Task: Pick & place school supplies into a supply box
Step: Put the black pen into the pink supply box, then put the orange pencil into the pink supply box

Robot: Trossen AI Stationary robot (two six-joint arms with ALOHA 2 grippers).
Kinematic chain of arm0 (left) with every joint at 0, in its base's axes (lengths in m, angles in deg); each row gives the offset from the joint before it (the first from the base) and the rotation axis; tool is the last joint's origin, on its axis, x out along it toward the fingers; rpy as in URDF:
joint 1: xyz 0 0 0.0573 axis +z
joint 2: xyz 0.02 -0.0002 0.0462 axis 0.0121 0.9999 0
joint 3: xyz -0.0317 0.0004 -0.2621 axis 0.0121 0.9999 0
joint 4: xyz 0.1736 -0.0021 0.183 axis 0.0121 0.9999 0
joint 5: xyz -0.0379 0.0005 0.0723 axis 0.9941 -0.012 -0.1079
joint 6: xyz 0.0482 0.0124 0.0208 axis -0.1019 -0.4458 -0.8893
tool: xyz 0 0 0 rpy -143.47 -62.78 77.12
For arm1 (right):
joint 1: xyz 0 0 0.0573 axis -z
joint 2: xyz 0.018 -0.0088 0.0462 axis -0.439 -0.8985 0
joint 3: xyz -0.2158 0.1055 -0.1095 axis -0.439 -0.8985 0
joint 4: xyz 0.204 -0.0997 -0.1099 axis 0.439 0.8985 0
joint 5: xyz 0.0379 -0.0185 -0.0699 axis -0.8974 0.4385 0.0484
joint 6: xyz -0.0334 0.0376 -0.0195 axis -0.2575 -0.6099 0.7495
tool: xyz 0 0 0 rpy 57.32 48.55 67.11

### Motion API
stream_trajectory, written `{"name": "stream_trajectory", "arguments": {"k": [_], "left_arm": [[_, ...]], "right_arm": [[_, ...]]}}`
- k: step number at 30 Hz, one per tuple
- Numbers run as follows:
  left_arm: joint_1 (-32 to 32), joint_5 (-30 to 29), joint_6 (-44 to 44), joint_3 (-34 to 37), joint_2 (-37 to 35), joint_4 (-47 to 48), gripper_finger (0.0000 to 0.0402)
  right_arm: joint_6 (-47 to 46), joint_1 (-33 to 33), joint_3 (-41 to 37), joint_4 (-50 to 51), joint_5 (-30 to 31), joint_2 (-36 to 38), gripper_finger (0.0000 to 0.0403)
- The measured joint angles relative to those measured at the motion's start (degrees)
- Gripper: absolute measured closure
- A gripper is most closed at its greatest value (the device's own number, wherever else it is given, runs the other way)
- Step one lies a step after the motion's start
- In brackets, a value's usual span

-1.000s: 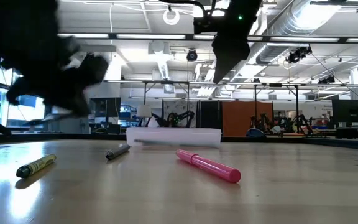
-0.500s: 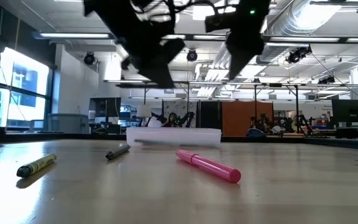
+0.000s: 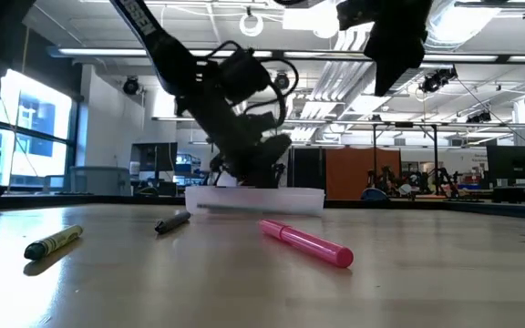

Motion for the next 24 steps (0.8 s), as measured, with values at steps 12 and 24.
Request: {"name": "stream_trajectory", "arguments": {"k": [12, 24], "left_arm": [[0.0, 0.1, -2.1, 0.0, 0.9, -0.9, 0.0234], [0.0, 0.6, -2.1, 0.0, 0.9, -3.3, 0.0227]], "right_arm": [[-6.8, -6.4, -16.2, -13.0, -16.9, 5.5, 0.0336], [-53.7, -25.2, -23.2, -15.1, -45.3, 16.1, 0.0336]]}}
